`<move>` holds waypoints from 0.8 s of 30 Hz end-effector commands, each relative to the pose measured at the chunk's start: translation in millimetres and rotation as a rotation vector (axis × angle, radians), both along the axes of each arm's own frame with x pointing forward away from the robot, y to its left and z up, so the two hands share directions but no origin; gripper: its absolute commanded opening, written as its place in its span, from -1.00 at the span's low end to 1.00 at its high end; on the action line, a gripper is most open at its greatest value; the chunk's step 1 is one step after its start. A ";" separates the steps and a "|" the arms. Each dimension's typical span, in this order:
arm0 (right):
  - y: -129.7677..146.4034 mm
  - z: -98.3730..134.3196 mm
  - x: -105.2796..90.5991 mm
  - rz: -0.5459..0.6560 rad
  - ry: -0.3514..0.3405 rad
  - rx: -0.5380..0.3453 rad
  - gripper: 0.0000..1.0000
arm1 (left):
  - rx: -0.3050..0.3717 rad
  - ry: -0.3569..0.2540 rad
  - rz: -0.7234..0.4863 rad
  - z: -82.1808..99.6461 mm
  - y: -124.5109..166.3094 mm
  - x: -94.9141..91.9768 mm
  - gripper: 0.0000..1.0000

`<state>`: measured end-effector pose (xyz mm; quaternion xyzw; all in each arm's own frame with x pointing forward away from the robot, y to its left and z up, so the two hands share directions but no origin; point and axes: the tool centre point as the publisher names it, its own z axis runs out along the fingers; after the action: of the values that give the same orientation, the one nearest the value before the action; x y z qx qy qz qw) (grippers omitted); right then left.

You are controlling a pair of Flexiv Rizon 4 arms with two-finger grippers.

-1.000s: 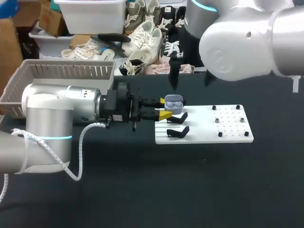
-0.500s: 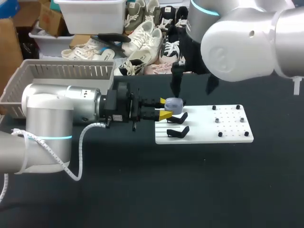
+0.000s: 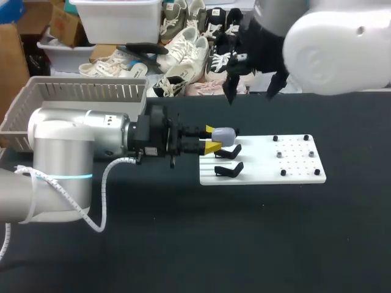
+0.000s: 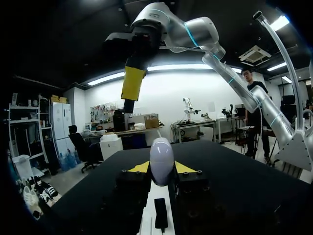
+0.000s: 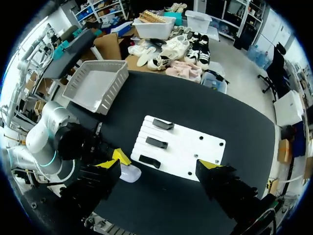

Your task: Pick up each earbud case from the left stands, insert the matching earbuds, close the lid, and place the case in the box.

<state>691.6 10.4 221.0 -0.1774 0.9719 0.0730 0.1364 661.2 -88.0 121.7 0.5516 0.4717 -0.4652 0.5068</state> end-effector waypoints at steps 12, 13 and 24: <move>-24.7 28.8 -57.0 0.149 -0.046 0.076 1.00 | 0.078 -0.016 0.394 46.3 114.4 39.3 -1.00; -24.7 28.8 -57.0 0.149 -0.046 0.076 1.00 | 0.080 -0.016 0.435 47.6 125.0 43.7 -1.00; -24.7 28.8 -57.0 0.149 -0.046 0.076 1.00 | 0.104 0.054 0.789 37.0 229.8 105.7 -1.00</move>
<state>637.7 -13.7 249.6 -0.2477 0.9489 0.1173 0.1562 765.1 121.9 158.7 0.4134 0.6455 -0.2975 0.5691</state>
